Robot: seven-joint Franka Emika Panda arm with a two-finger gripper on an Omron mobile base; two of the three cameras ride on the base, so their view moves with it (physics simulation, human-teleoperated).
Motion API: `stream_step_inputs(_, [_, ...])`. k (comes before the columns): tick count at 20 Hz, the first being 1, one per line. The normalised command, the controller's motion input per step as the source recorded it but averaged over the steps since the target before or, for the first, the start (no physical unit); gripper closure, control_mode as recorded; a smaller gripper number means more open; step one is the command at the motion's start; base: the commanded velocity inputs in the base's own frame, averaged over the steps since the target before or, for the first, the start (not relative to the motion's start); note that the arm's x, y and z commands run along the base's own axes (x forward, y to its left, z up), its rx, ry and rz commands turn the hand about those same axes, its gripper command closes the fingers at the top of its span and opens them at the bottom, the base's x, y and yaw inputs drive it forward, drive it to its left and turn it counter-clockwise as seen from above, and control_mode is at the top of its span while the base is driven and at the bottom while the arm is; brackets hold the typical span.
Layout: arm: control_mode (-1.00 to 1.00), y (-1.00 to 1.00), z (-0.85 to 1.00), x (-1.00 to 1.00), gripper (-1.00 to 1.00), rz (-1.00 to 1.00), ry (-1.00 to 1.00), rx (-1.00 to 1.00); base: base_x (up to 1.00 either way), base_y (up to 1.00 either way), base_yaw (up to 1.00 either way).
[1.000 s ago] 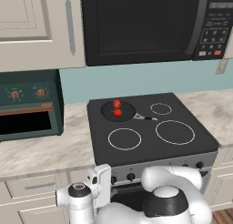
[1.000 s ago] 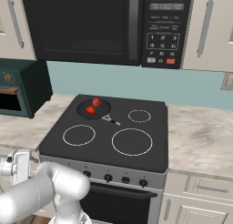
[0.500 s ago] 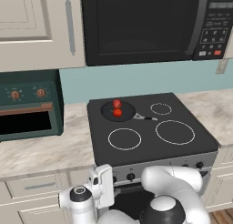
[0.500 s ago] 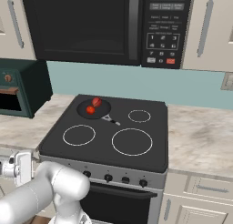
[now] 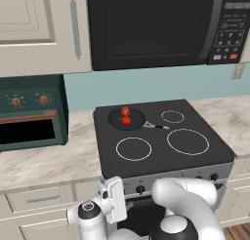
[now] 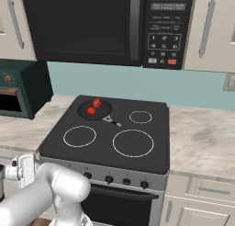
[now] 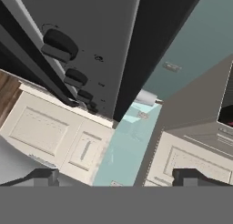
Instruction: Place the pan on the rear left burner on the stove. Then place the tomato and the onion in the pan and turn on the rear left burner.
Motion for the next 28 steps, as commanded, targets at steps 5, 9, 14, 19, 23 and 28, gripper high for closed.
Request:
stream_step_inputs(5, [-1.0,-0.2,0.0,0.0,-1.0,0.0,0.0,-0.05,0.0,0.0,0.0])
stream_step_inputs(9, [-1.0,-0.08,0.0,0.0,1.0,0.0,0.01,-0.04,0.0,0.0,0.0])
stream_step_inputs(14, [-1.0,-0.09,0.0,0.0,1.0,0.0,0.01,-0.02,0.0,0.0,0.0])
stream_step_inputs(19, [-1.0,-0.15,0.0,0.0,1.0,0.0,0.0,0.0,0.0,0.0,0.0])
stream_step_inputs(23, [-1.0,-0.16,0.0,0.02,1.0,0.0,0.01,0.0,0.0,0.0,0.0])
stream_step_inputs(28, [-1.0,-0.12,0.0,0.02,1.0,0.02,0.01,0.0,0.0,0.0,0.0])
